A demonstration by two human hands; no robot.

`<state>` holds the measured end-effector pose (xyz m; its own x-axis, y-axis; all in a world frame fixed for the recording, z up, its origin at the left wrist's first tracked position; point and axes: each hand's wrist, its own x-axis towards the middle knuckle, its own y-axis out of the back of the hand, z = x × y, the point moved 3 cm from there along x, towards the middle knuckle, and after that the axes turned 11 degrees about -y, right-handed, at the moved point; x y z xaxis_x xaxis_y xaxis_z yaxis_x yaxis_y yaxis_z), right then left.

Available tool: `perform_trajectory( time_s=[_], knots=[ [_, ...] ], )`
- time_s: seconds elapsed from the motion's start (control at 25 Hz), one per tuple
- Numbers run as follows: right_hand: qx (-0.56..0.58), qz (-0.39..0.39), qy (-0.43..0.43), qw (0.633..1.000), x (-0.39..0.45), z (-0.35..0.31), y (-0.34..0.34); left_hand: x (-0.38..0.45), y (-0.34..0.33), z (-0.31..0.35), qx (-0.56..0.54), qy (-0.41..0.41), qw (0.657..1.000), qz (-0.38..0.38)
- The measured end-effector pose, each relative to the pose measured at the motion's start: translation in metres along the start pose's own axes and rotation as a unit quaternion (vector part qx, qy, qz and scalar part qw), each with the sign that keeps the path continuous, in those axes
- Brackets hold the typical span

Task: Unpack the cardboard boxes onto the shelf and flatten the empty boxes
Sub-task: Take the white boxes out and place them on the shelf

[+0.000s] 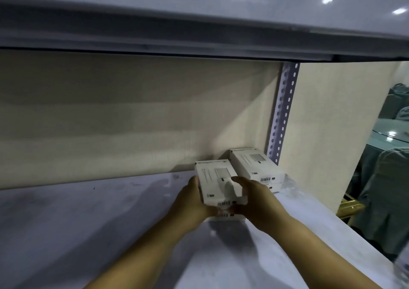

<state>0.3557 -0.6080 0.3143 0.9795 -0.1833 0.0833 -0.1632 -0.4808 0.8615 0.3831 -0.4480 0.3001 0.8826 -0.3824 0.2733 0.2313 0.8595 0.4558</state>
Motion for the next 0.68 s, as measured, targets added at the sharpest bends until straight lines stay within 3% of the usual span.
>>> perform_trajectory(
  time_s=[0.24, 0.48, 0.68],
  knots=[
    [-0.106, 0.06, 0.069, 0.99, 0.018, 0.008, 0.004, 0.021, -0.01, -0.009, 0.092, -0.006, 0.995, 0.024],
    [-0.24, 0.118, 0.085, 0.96, 0.042, 0.014, 0.004, 0.041, -0.016, -0.01, 0.16, -0.014, 0.986, 0.039],
    [-0.24, 0.116, 0.084, 0.96, 0.056, 0.019, 0.003, 0.051, -0.017, -0.017, 0.156, -0.013, 0.987, 0.041]
  ],
)
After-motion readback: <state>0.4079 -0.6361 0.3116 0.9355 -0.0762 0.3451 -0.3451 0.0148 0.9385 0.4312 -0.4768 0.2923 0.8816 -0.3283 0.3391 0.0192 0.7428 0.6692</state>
